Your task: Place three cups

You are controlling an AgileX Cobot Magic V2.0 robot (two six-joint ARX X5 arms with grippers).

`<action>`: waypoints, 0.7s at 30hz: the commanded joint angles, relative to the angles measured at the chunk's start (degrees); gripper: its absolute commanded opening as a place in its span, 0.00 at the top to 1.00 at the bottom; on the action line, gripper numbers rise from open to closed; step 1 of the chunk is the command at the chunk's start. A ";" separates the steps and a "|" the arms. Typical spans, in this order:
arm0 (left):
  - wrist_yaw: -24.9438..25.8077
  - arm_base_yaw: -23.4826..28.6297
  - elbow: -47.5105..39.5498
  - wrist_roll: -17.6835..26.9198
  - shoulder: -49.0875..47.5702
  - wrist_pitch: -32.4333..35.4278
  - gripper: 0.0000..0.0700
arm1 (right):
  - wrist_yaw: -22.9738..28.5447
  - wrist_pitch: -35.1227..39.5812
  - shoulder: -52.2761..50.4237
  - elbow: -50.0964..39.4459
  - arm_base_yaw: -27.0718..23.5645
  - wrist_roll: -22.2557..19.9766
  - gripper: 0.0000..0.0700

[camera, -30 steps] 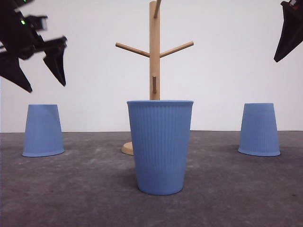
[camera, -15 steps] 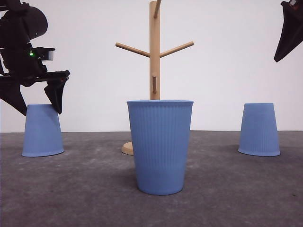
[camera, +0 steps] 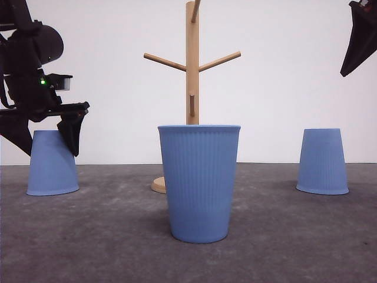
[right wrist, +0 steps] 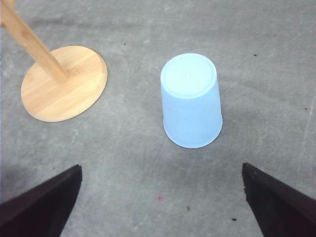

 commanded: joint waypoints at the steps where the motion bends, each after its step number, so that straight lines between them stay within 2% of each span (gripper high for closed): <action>1: 0.09 -0.20 1.09 0.13 0.93 0.40 0.21 | -0.20 0.61 0.28 0.98 -0.04 -0.24 0.06; 5: 0.07 -0.71 1.09 0.17 0.93 0.81 0.21 | -0.20 0.59 0.28 0.98 -0.04 -0.24 0.06; 7: 0.07 -0.92 1.09 0.15 0.93 1.16 0.24 | -0.20 0.59 0.28 0.98 -0.04 -0.24 0.06; 8: 0.07 -1.06 1.09 0.15 0.93 1.36 0.31 | -0.20 0.59 0.28 0.98 -0.04 -0.24 0.06; 11: 0.09 -1.32 1.09 0.17 0.93 1.45 0.65 | -0.22 0.57 0.28 0.98 -0.04 -0.24 0.06; 13: 0.09 -1.57 1.09 0.26 0.93 1.54 0.75 | -0.22 0.57 0.28 0.98 -0.04 -0.24 0.06; 18: 0.08 -1.79 1.28 0.63 0.78 1.27 0.75 | -0.20 0.57 0.28 0.98 -0.04 -0.24 0.06; 21: 0.09 -1.82 3.37 1.84 0.37 -1.52 0.75 | -0.22 0.57 0.28 0.98 -0.04 -0.24 0.06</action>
